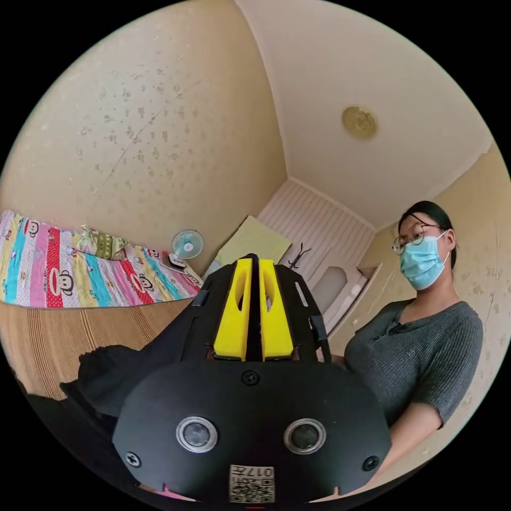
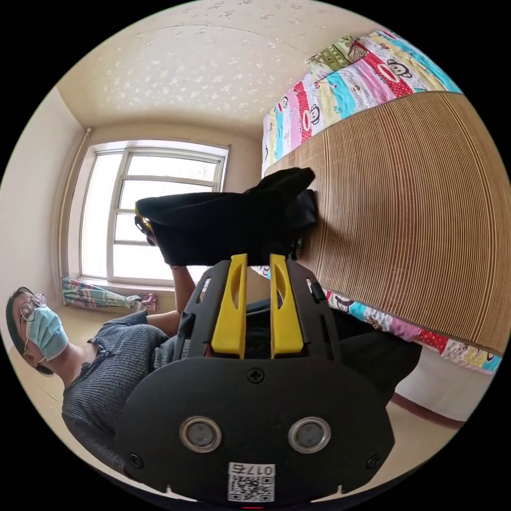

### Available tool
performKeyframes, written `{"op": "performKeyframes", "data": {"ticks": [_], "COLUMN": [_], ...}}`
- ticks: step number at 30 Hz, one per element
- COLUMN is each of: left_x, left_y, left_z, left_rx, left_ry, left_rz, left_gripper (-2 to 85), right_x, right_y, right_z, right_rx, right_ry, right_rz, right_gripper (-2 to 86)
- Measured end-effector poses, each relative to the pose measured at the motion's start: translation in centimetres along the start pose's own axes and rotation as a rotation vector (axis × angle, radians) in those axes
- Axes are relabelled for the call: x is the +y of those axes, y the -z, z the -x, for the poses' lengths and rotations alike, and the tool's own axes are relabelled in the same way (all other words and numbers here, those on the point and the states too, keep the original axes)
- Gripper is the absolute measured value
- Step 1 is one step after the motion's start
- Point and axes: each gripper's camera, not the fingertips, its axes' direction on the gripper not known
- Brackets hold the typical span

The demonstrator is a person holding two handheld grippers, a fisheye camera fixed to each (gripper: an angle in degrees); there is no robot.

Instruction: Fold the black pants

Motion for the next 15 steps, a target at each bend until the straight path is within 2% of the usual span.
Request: {"op": "performKeyframes", "data": {"ticks": [7,11,15], "left_x": [6.3,8.4,10.1], "left_y": [-5.4,-10.2,-15.7], "left_z": [-0.6,-4.1,-4.9], "left_rx": [0.372,0.552,0.676], "left_ry": [0.023,-0.156,-0.094], "left_rz": [-0.061,0.076,0.118], "left_gripper": [-0.2,-0.3,-0.2], "right_x": [-2.5,-3.7,-5.3], "right_y": [-0.9,-1.6,-5.5], "right_z": [-0.9,-3.4,-7.5], "right_rx": [-0.089,-0.192,-0.302], "right_ry": [-0.118,-0.224,-0.376], "right_rz": [-0.098,-0.127,-0.021], "right_gripper": [15.4,20.7,23.5]}}
